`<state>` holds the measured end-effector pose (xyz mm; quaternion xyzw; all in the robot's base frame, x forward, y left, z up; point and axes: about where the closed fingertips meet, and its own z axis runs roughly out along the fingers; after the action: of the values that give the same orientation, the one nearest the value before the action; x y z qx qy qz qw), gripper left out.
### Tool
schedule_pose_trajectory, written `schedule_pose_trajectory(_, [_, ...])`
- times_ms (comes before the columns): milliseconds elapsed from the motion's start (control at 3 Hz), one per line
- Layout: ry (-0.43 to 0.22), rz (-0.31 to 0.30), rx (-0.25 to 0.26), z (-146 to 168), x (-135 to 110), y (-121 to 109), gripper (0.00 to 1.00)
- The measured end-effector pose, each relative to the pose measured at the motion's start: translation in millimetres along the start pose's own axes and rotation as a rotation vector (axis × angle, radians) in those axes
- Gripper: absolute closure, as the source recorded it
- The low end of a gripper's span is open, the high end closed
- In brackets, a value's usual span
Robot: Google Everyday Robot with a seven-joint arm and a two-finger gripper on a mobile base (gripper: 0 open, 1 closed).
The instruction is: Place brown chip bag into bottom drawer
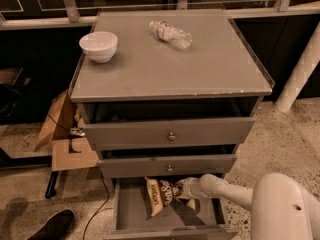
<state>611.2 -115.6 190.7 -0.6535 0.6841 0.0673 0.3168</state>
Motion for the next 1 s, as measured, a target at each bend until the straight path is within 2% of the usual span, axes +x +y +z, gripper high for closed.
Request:
schedule_pose_trajectory(333, [0.001,0.001,0.003,0.3,0.9,-1.7,0.73])
schedule_pose_trajectory(1000, [0.001,0.001,0.003,0.4,0.8,-1.7,0.27])
